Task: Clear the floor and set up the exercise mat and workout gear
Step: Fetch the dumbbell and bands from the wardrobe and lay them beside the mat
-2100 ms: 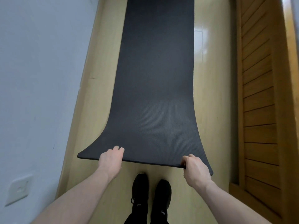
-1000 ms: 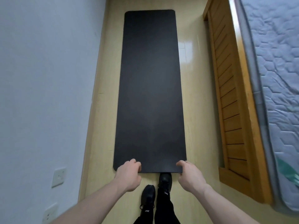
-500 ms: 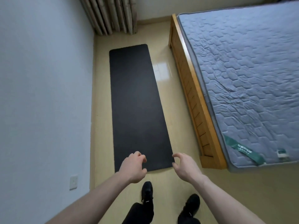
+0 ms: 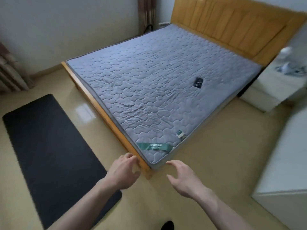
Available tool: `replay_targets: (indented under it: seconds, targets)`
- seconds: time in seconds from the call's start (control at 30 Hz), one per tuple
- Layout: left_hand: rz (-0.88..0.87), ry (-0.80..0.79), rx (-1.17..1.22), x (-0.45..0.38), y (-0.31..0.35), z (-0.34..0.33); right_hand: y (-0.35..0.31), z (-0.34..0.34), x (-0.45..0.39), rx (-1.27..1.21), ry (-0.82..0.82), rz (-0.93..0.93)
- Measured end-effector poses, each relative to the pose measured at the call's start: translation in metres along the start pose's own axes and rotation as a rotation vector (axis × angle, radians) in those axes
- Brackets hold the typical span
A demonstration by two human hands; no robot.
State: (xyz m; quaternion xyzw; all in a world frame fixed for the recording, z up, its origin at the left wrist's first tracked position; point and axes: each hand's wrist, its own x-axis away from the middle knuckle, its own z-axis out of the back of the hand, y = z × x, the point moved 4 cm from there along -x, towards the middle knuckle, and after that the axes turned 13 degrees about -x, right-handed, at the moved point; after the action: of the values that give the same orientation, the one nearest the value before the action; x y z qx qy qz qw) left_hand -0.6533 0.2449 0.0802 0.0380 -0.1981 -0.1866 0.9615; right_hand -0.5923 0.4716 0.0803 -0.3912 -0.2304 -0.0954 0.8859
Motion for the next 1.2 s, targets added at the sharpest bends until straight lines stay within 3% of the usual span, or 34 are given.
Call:
replay_targets:
  seconds: [0.23,0.6,0.77,1.2]
  targets:
    - [-0.307,0.147,-0.028,-0.082,0.16,0.093,0.06,0.161,0.033,-0.171,0.26,-0.011]
    - [-0.631,0.28,-0.034,-0.232,0.309,0.209,0.115,0.352,0.016,-0.221,0.605,-0.042]
    - [-0.762,0.28,-0.015,-0.302,0.368,0.255,0.125,0.422,0.007,-0.242,0.734,-0.103]
    - [-1.082,0.225,-0.056,-0.426,0.582,0.319,0.231,0.593,0.027,-0.357,1.096,-0.193]
